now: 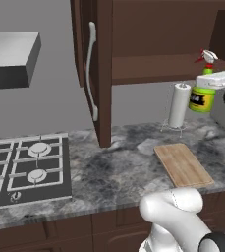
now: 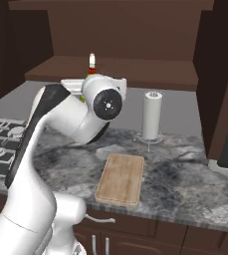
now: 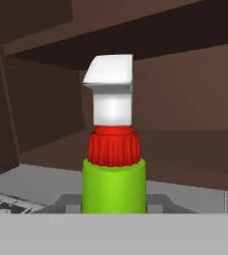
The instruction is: Grab the spray bottle from the cabinet, then place it next to the cutting board for sanitizing. Then grab the dish brush from the countertop next to the sink and place it next to the cutting board.
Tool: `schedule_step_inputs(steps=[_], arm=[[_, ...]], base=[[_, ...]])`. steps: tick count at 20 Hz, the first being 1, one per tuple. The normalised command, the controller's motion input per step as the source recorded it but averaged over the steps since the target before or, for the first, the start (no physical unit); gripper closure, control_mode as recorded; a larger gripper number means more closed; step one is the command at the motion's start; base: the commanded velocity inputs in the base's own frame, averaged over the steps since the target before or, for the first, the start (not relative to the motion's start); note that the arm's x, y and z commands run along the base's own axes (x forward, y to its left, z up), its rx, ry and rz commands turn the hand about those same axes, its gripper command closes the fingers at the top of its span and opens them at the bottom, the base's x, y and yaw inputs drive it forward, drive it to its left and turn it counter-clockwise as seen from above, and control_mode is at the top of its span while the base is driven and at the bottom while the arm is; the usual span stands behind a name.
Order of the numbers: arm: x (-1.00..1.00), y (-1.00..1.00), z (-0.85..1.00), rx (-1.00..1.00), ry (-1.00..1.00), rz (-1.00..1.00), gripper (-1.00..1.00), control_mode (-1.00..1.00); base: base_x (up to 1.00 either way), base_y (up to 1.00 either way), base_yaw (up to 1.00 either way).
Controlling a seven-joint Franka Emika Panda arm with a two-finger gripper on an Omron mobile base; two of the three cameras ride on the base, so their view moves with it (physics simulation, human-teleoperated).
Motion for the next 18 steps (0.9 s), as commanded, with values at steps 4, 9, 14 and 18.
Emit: schedule_step_inputs(steps=[4,9,14,18], arm=[[-1.0,0.69,-0.53,-0.03,0.0,0.3,1.0,-1.0],[-0.63,0.79,-0.66,-0.02,0.0,0.31,1.0,-1.0],[0.02,0.43,-0.45,0.0,0.01,0.41,1.0,-1.0],[0.27,0.27,-0.45,-0.04,0.04,0.34,1.0,-1.0]], base=[[0.0,0.0,0.0],[0.0,0.0,0.0],[0.0,0.0,0.0],[0.0,0.0,0.0]])
